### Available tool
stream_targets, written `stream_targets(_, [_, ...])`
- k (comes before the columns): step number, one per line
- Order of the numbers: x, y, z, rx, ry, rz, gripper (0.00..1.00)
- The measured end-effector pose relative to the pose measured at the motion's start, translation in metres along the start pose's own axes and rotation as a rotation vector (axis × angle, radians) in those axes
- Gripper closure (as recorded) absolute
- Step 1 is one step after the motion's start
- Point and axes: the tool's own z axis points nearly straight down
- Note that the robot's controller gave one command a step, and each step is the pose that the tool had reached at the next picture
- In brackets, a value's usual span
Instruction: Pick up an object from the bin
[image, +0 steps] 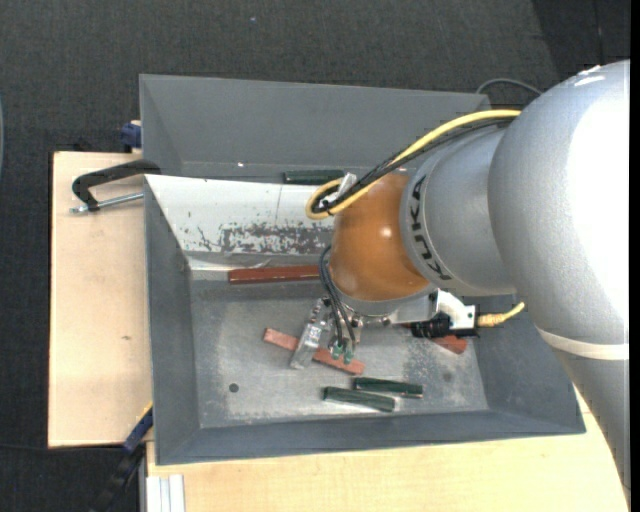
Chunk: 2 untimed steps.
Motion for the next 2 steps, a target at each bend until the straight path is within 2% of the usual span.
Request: stream_targets(2, [-0.001, 0.001, -0.024, -0.003, -0.006, -0.001, 1.0])
